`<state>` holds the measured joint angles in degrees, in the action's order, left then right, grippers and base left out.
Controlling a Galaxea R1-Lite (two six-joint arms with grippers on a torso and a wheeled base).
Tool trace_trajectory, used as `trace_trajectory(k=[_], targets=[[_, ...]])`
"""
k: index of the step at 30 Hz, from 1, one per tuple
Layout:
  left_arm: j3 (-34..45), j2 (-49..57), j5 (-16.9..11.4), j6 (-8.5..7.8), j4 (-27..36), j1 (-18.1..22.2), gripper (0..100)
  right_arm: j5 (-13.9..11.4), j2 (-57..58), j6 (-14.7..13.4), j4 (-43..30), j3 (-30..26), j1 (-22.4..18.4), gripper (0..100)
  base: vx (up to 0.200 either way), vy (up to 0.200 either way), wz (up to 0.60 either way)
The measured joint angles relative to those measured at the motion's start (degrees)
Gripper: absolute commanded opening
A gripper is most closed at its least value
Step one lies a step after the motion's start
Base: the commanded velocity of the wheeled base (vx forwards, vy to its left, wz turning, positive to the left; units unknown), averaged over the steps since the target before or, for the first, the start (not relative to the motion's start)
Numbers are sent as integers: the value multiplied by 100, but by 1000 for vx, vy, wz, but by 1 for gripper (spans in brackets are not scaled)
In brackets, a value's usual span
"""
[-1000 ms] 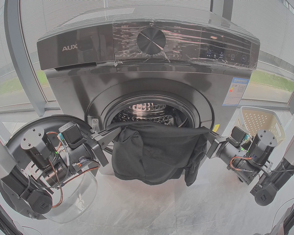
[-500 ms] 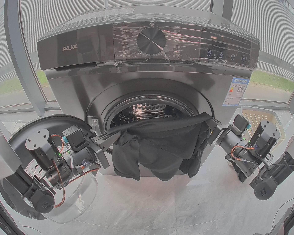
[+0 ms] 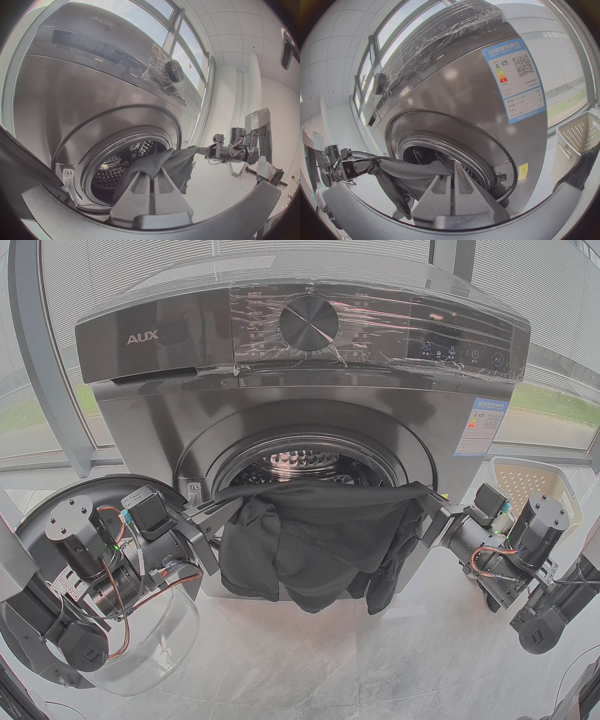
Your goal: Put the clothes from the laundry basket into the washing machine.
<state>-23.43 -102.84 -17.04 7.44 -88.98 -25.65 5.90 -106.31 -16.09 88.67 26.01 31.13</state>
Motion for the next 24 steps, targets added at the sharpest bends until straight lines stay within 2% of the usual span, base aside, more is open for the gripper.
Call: trace_trajectory(k=[24], targets=[[4, 26, -9, 2, 0, -4, 0, 0, -66, -7, 0, -50, 30, 0, 0, 0, 0]])
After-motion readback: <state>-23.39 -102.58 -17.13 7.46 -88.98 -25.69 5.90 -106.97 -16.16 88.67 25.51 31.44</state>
